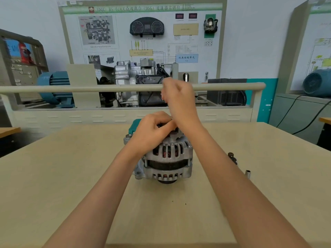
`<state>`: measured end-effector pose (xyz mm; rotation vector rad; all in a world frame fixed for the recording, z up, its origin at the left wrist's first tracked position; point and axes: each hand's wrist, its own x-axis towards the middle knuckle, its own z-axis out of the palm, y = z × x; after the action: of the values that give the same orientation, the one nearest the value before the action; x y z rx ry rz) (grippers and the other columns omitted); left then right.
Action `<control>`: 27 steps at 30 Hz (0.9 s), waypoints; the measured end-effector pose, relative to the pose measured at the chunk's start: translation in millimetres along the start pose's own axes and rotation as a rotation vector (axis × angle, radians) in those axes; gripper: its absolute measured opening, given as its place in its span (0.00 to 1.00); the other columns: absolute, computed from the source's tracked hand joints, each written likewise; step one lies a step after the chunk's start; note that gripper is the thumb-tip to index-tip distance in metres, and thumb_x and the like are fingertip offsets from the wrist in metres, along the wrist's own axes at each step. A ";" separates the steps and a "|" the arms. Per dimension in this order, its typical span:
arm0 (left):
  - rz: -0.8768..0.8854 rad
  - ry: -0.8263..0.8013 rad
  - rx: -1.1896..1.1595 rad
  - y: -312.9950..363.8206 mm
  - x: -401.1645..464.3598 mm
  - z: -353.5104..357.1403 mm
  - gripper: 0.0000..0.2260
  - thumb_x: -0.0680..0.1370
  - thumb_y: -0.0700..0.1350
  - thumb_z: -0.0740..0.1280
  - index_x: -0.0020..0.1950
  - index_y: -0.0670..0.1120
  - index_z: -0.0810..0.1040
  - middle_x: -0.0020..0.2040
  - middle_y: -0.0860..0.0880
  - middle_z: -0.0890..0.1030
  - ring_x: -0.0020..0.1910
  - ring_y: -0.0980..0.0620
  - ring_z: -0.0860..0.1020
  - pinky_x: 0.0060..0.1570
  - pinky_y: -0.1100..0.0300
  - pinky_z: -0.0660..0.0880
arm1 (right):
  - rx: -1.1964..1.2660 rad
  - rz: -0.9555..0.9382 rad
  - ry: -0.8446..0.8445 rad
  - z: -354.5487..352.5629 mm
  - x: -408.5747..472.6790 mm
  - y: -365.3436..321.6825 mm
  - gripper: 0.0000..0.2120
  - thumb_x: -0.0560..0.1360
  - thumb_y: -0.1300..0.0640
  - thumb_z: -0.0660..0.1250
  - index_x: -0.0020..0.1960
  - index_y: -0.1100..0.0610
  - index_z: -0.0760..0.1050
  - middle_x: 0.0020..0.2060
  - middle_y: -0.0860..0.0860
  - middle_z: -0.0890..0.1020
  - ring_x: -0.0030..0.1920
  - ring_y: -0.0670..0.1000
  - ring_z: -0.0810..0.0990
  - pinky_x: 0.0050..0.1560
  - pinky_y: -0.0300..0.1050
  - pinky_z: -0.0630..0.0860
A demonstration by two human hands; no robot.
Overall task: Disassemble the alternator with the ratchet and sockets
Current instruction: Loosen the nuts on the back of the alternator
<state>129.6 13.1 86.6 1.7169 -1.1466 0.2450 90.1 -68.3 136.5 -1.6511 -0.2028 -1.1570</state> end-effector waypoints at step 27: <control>0.006 -0.001 -0.057 -10.1 2.0 -1.3 0.25 0.73 0.29 0.61 0.20 0.52 0.68 0.18 0.57 0.68 0.20 0.64 0.65 0.23 0.74 0.58 | -0.844 -0.291 0.159 5.3 -12.4 6.1 0.12 0.74 0.55 0.59 0.32 0.56 0.67 0.32 0.47 0.70 0.40 0.50 0.68 0.46 0.44 0.62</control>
<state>138.9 13.3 82.2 1.6642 -1.1486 0.2134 90.7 -61.6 123.2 -2.2865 0.1872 -1.7345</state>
